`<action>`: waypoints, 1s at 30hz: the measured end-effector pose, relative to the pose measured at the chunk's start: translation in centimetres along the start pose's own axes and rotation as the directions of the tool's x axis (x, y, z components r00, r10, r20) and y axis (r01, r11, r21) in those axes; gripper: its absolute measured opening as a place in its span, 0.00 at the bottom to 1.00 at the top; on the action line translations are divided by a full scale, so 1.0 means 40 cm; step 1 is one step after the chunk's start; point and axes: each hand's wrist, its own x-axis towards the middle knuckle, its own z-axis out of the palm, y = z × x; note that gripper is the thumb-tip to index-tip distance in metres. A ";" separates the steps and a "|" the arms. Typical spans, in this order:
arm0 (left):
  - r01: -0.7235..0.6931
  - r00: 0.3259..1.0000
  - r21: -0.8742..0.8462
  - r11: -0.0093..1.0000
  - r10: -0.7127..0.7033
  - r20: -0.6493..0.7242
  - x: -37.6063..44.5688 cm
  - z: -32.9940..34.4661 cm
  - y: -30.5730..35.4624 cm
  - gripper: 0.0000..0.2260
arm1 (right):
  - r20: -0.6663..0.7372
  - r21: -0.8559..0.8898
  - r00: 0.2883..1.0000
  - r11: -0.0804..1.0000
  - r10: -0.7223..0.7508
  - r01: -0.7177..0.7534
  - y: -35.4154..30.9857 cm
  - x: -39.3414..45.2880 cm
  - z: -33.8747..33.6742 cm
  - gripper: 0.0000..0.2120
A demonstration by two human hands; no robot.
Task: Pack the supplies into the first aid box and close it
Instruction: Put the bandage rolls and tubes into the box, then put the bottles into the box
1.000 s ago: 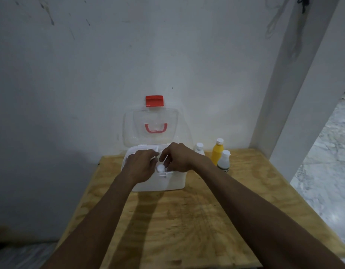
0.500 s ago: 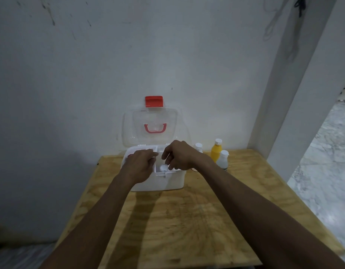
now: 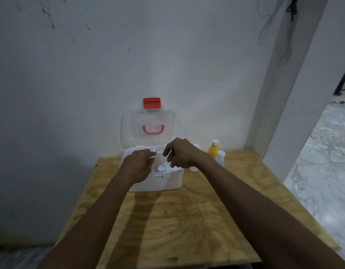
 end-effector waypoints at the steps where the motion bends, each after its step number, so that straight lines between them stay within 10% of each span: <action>1: 0.004 1.000 0.001 1.000 -0.004 0.001 -0.002 0.001 0.000 0.15 | -0.020 0.010 1.000 1.000 0.003 -0.003 0.002 -0.006 -0.007 0.17; 10: -0.036 0.995 -0.079 0.996 0.029 -0.090 0.014 -0.001 0.060 0.18 | -0.520 0.035 0.841 0.987 0.150 -0.155 0.145 -0.120 -0.117 0.12; 17: -0.094 0.995 -0.051 0.994 0.092 -0.044 0.058 0.049 0.166 0.20 | -0.371 0.059 0.875 0.948 0.312 -0.313 0.253 -0.195 -0.094 0.26; 30: -0.037 0.999 -0.046 0.998 0.038 0.019 0.178 0.163 0.339 0.16 | -0.524 0.246 0.791 0.945 0.317 -0.216 0.307 -0.188 -0.004 0.16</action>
